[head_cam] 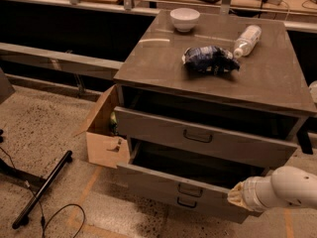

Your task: Open middle drawer

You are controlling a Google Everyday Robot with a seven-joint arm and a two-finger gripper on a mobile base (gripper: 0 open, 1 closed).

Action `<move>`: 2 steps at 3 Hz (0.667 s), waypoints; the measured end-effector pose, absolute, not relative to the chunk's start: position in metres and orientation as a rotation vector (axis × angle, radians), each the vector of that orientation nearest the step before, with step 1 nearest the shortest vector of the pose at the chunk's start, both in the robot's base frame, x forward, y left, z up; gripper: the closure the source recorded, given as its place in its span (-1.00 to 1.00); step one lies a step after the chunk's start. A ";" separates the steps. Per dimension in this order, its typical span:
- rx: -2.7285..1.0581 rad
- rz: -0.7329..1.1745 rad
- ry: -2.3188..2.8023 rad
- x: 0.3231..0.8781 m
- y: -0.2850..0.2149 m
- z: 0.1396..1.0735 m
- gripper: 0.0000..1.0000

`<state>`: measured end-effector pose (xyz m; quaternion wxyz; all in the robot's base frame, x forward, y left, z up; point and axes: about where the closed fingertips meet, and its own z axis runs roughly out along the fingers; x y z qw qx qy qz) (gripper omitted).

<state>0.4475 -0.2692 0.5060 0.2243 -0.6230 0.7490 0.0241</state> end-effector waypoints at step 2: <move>-1.667 -0.045 2.047 0.505 -0.274 0.487 1.00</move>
Offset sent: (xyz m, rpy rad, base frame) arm 0.0913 -0.0084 -0.0284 -0.0441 -0.1363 -0.0620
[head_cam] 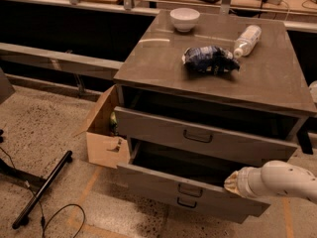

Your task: Open middle drawer

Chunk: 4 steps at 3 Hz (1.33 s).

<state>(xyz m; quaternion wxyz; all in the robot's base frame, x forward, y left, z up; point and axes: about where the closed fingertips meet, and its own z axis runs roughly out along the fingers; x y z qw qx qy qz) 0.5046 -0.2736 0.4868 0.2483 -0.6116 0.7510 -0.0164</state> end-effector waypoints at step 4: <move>-1.717 0.062 2.113 0.487 -0.272 0.442 1.00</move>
Offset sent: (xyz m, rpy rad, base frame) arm 0.0340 -0.0041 -0.0427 -0.0077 0.0076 -0.0244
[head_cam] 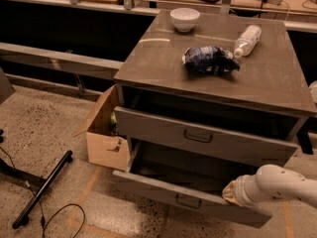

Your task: Open middle drawer

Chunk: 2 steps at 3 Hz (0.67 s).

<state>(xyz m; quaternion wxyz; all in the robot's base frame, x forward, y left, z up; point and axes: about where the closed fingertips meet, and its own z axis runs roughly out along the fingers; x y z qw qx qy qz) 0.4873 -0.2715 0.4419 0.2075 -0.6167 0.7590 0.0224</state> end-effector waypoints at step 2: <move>-1.874 0.384 2.171 0.372 -0.255 0.452 1.00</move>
Offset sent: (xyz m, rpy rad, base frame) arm -0.1879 0.0197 0.0333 0.0776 0.4113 0.1712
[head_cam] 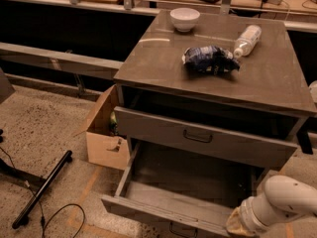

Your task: Open middle drawer

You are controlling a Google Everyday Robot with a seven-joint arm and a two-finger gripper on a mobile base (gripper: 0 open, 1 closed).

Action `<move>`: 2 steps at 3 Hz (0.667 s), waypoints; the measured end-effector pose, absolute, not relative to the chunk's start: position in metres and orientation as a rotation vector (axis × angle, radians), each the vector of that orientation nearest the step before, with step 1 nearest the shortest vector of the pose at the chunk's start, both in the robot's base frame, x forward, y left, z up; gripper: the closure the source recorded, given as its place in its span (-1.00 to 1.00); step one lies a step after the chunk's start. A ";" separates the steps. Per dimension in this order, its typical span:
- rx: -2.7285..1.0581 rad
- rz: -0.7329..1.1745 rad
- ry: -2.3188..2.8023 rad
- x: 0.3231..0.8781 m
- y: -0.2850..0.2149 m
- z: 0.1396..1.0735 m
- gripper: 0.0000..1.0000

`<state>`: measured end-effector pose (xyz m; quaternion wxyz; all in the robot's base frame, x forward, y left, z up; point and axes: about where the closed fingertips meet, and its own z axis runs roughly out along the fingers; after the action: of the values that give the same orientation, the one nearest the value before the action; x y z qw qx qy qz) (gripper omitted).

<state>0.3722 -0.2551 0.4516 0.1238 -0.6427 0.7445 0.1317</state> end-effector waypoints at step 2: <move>-1.979 0.523 2.156 0.310 -0.240 0.477 1.00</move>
Offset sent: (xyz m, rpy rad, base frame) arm -0.0738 0.0272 0.0364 0.0006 0.0735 0.1188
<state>0.3097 -0.2402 0.4766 0.0842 -0.6635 0.7225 0.1752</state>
